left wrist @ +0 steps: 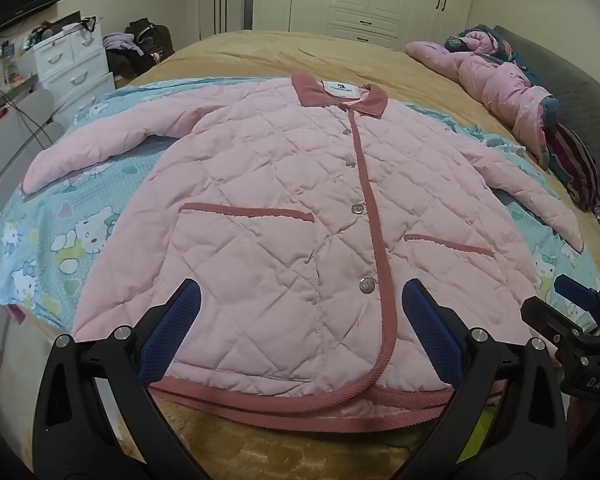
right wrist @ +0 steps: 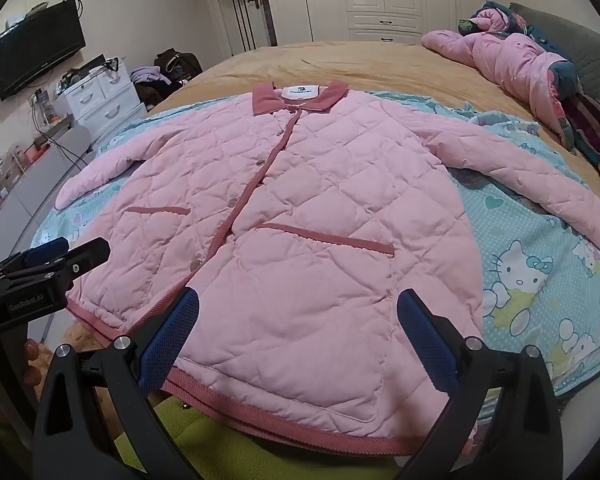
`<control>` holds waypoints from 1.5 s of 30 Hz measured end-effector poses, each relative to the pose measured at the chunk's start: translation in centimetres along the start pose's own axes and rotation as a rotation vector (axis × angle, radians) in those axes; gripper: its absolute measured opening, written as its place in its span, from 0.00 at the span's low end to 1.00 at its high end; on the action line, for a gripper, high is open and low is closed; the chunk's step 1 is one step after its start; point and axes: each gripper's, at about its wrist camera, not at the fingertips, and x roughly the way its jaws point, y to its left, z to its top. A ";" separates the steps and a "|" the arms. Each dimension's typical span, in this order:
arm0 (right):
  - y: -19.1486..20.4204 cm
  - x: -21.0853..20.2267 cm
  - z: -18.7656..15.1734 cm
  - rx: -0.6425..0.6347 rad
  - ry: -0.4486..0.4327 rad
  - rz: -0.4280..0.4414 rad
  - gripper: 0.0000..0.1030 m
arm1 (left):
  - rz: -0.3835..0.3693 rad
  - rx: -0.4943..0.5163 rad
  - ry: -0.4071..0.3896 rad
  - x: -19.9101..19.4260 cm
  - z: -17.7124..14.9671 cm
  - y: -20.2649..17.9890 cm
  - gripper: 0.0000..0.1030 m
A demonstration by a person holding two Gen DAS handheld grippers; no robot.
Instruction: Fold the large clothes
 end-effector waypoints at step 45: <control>0.0 0.0 -0.1 0.001 -0.003 0.002 0.96 | -0.009 -0.002 -0.008 -0.6 0.5 0.3 0.92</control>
